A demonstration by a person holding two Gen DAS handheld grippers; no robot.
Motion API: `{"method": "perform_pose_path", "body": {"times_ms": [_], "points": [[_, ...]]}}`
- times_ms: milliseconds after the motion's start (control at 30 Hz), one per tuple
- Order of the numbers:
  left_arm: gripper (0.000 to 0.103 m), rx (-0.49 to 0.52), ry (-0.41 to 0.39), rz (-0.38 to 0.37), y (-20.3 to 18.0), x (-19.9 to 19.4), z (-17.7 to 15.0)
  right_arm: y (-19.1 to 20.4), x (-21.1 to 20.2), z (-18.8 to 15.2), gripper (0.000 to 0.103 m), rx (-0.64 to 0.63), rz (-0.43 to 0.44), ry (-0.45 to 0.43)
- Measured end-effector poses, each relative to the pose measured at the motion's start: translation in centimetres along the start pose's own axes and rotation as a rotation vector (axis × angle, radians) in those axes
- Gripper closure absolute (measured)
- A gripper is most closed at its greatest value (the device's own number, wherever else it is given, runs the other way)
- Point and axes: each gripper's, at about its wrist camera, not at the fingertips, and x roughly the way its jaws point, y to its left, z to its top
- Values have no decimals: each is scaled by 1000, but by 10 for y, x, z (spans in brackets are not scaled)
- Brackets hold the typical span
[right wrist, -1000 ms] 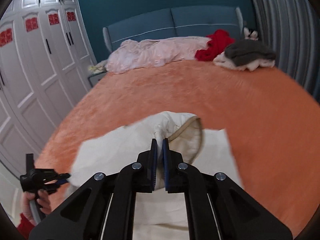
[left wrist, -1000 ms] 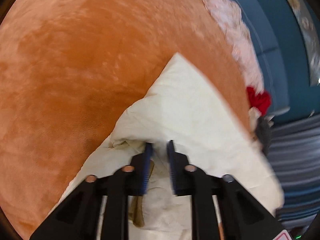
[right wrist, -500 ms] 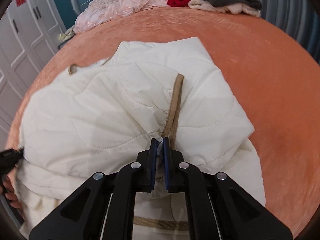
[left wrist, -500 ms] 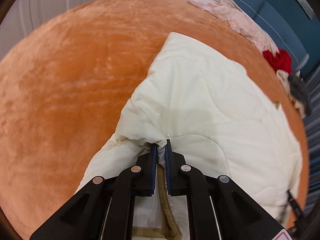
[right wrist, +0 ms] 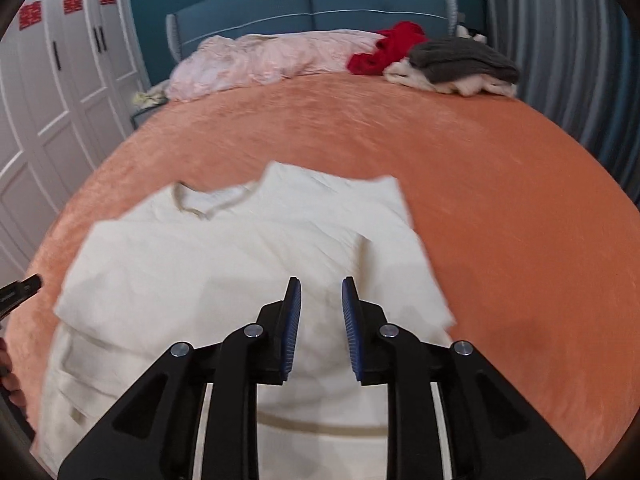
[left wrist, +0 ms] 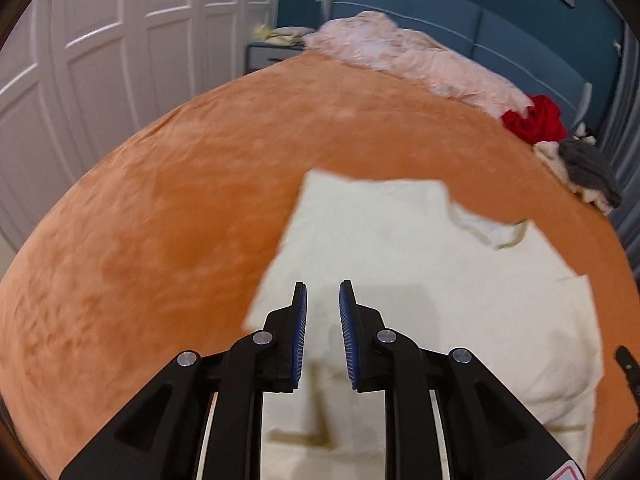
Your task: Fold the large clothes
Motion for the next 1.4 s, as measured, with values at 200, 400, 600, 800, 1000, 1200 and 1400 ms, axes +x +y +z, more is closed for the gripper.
{"method": "perform_pose_path", "body": {"times_ms": [200,400,600,800,1000,1200,1400], "points": [[85,101,93,-50,-59,52,0,40,51,10,80,-39,88,77],[85,176,93,-10,-82,91,-38,50,92,-30,80,-56,79,123],[85,205,1,10,-83,98,-56,49,98,-47,80,-56,82,68],[84,209,-29,16,-84,101,-60,56,100,-50,80,-90,46,36],[84,226,-45,39,-88,104,-63,59,101,-53,80,-106,25,17],[84,237,-54,55,-91,106,-64,58,100,-54,80,-102,28,12],[75,176,-16,-30,-79,86,-45,57,76,-33,77,-71,81,-22]]}}
